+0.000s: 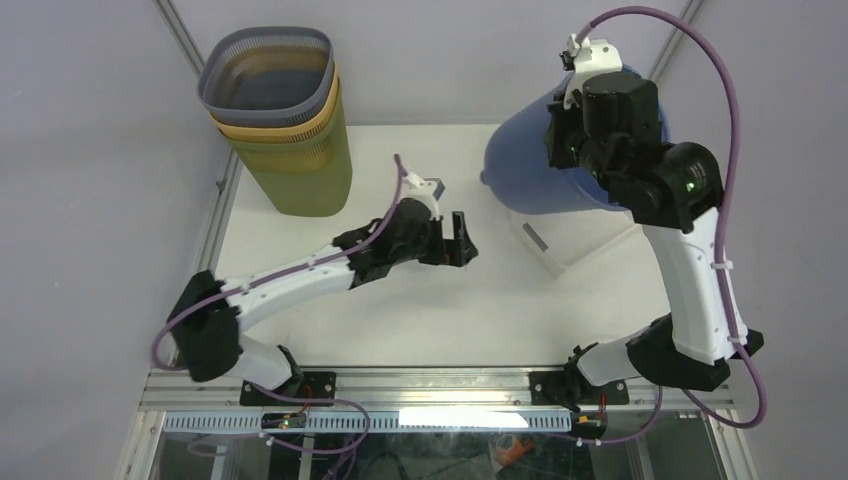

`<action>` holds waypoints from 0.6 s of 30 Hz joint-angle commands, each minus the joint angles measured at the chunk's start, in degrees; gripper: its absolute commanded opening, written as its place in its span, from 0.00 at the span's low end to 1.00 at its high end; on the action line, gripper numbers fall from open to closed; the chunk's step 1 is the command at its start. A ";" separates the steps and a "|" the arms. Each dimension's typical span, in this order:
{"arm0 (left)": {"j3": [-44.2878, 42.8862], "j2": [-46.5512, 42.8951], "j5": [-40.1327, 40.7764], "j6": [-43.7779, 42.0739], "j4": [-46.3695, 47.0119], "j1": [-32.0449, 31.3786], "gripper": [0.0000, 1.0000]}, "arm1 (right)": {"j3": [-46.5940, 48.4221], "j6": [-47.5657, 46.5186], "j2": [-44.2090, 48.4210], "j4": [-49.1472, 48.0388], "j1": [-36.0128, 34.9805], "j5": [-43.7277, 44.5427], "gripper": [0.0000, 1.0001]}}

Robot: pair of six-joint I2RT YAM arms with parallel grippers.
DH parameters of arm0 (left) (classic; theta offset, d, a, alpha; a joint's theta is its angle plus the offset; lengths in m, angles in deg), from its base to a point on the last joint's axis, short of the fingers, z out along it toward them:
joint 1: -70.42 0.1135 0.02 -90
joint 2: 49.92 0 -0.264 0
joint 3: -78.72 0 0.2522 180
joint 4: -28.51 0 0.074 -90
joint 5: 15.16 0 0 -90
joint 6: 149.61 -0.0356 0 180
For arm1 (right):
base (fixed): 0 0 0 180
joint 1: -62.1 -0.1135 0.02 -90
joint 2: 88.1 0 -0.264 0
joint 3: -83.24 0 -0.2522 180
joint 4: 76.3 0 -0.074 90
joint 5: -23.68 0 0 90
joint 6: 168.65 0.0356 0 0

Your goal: Turn the large container upside down

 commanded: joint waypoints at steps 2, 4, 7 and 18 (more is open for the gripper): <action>6.43 -20.39 4.84 1.67 -9.32 -0.18 0.99 | 1.08 -3.12 -1.57 -4.27 -4.28 -23.98 0.00; 8.80 -27.40 9.44 5.74 -15.78 -0.17 0.99 | -0.52 -2.75 -2.78 -4.79 -6.73 -25.12 0.00; 10.67 -37.86 14.00 12.75 -23.77 -0.25 0.99 | -5.78 -1.59 -2.58 -8.56 -7.82 -26.80 0.00; -1.62 -43.55 18.05 12.51 -33.93 -0.28 0.99 | -25.89 11.30 -1.34 -29.29 -7.87 -41.33 0.00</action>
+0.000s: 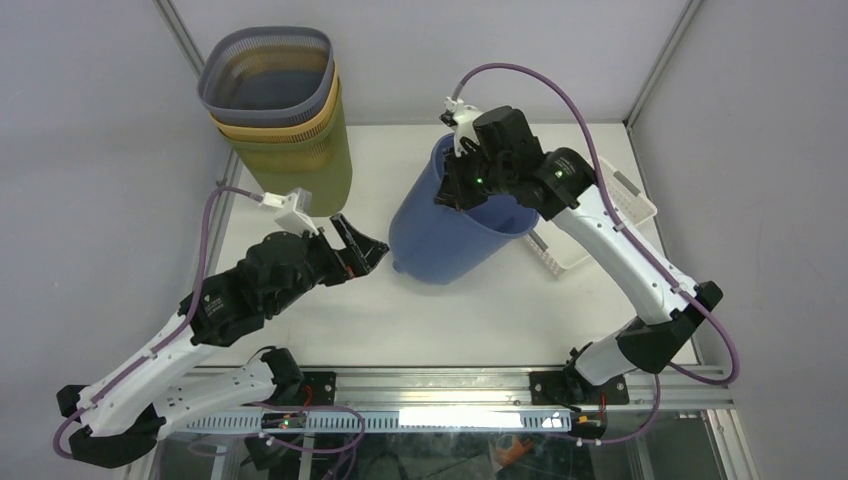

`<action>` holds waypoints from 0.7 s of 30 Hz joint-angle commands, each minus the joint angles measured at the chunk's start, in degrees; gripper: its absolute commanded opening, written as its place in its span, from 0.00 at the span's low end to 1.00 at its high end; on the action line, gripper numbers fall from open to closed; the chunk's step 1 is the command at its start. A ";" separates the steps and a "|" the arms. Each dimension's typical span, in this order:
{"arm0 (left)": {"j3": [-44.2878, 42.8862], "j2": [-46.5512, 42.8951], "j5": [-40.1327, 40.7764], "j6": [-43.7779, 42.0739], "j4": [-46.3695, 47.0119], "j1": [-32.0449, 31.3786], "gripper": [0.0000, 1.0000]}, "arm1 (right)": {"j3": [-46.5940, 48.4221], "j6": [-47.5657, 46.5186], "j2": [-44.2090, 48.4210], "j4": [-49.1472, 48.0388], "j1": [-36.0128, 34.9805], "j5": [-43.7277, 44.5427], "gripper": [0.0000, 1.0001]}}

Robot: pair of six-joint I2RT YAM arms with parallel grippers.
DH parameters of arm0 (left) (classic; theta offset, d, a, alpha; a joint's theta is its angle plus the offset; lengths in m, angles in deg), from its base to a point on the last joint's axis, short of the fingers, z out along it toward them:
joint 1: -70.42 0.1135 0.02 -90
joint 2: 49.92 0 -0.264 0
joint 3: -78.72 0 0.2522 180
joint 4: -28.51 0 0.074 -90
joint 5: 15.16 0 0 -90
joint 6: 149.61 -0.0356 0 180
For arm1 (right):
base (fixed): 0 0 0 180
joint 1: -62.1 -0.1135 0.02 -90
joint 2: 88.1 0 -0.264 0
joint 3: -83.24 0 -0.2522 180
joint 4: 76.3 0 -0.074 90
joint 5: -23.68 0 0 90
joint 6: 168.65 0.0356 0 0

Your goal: Turn the large container upside down

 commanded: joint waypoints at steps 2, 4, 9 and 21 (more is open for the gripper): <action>-12.14 4.56 0.90 -3.44 -2.09 -0.43 0.99 | -5.82 9.94 2.90 -19.22 0.22 -9.39 0.00; -16.18 6.07 1.24 -4.74 -2.55 -0.42 0.99 | -7.16 14.60 2.37 -23.60 0.20 -11.33 0.00; -20.77 6.43 5.45 -7.24 -3.42 -0.36 0.99 | -13.87 25.61 1.41 -35.11 0.21 -13.99 0.00; -17.95 6.14 13.78 -3.29 -9.77 -0.37 0.99 | -32.33 32.07 5.38 -39.67 0.46 -7.79 0.10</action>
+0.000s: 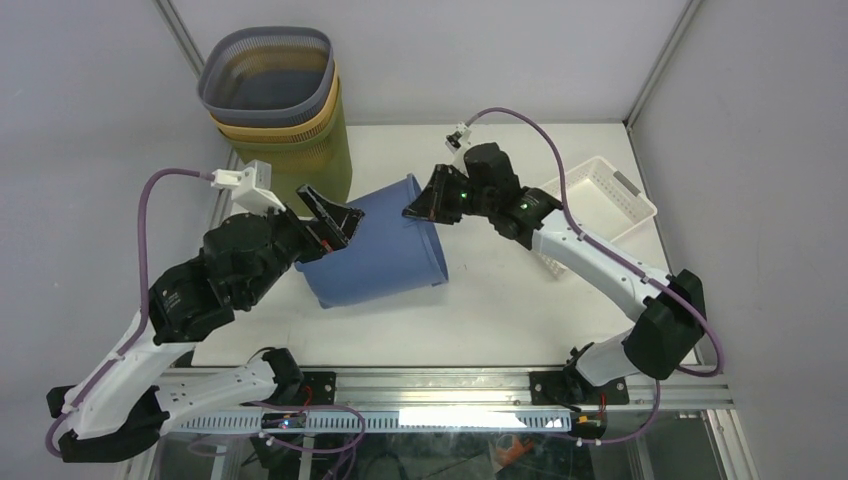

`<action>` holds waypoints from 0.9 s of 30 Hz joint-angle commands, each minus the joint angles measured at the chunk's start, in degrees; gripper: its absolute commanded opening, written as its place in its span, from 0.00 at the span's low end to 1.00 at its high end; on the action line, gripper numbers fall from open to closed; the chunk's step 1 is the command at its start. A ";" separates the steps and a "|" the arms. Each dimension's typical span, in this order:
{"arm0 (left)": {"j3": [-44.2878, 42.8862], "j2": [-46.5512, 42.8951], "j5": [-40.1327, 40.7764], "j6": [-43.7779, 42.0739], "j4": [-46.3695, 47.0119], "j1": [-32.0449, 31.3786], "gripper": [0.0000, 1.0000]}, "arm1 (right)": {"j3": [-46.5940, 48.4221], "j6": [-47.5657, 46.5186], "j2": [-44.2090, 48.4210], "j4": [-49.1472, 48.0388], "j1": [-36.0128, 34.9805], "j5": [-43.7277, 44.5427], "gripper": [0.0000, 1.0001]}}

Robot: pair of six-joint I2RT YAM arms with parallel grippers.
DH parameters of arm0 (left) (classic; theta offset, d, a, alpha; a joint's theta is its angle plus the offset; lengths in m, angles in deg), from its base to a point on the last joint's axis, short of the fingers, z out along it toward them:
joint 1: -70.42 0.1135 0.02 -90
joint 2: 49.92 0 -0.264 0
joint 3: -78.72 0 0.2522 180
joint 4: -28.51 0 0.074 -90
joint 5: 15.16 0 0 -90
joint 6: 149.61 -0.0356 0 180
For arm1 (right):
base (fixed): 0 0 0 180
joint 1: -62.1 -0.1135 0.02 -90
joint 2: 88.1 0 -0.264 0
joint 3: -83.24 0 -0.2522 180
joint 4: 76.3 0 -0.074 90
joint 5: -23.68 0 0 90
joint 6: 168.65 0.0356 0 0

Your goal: Turn the large container upside down

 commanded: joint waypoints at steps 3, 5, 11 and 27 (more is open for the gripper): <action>-2.05 5.85 5.94 2.19 -8.18 -0.38 0.99 | -3.52 -2.72 3.38 3.34 -0.08 5.27 0.29; -3.20 8.19 6.59 2.12 -9.77 -0.37 0.99 | -2.42 -4.60 3.12 6.93 -0.08 7.34 0.39; -3.37 7.64 9.87 4.45 -11.34 -0.21 0.99 | 3.99 -12.49 0.37 18.24 -0.35 17.88 0.55; -1.12 5.69 7.39 11.98 -19.57 1.55 0.99 | 14.09 -18.81 -5.80 27.99 -2.60 31.50 0.36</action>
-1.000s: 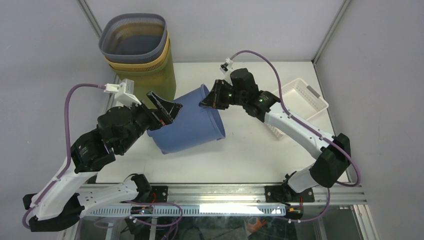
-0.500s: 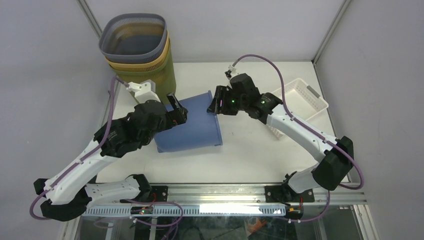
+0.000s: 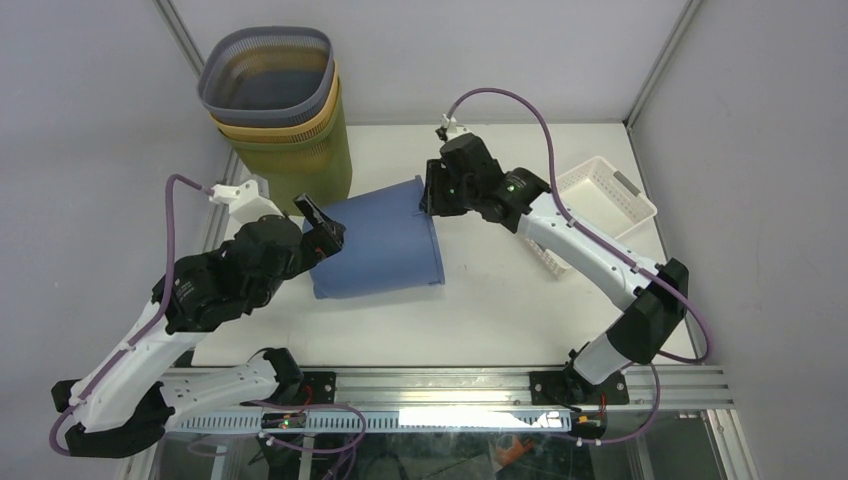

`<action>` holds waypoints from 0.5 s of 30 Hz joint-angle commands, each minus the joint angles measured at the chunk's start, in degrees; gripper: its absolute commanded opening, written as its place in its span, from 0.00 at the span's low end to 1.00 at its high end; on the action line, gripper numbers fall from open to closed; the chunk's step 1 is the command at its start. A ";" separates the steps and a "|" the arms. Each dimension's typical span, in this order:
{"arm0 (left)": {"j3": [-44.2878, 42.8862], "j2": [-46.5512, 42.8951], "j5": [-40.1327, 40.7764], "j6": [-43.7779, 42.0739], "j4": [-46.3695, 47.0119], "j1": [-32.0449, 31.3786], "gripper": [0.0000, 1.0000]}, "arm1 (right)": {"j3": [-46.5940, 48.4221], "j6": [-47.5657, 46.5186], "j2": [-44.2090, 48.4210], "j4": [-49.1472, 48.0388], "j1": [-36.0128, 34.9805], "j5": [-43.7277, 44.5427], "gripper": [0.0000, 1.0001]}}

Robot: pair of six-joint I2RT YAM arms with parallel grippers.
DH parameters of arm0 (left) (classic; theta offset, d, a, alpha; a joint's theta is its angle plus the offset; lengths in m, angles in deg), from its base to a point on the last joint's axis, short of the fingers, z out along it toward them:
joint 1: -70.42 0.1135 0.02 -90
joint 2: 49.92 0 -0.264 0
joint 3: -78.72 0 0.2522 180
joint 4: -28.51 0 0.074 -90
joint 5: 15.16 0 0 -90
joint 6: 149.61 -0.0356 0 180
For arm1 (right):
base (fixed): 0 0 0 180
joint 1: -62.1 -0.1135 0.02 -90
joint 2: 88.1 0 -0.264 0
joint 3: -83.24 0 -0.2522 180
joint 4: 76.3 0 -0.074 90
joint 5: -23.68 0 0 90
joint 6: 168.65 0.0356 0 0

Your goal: Turn the large container upside down

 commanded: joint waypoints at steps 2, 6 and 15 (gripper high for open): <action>0.14 4.77 -3.47 -0.28 0.46 0.25 0.99 | -0.02 -3.78 0.44 6.92 0.11 9.69 0.35; -1.05 8.96 -3.68 -1.93 1.35 0.35 0.99 | -1.38 -3.86 1.81 7.48 0.22 10.57 0.28; -2.04 9.88 -7.29 -5.26 4.36 4.82 0.99 | -6.86 -1.97 5.11 5.08 1.84 7.12 0.00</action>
